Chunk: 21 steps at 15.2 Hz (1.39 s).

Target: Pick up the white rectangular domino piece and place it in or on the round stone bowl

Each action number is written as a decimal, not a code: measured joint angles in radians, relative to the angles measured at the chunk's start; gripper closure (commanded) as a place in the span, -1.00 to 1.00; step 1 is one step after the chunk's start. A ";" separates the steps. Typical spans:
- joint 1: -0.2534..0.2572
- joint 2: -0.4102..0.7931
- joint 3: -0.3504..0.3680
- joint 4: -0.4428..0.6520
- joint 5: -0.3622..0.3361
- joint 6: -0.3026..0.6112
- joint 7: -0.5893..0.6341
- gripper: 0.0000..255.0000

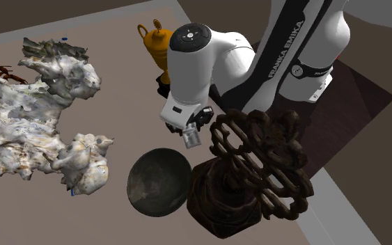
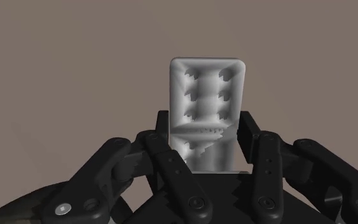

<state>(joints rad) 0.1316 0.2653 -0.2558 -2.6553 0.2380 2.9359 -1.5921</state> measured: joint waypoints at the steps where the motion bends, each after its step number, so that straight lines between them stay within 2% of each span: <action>1: 0.011 -0.016 -0.016 -0.002 -0.016 -0.015 0.010 1.00; 7: 0.071 -0.130 -0.103 -0.024 -0.135 -0.101 0.098 1.00; 10: 0.085 -0.183 -0.128 -0.029 -0.195 -0.146 0.142 1.00; 16: 0.084 -0.288 -0.149 -0.028 -0.294 -0.244 0.209 1.00; 21: 0.076 -0.368 -0.145 -0.020 -0.347 -0.328 0.248 1.00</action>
<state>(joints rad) 0.2075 -0.1027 -0.4013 -2.6749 -0.1094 2.6080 -1.3439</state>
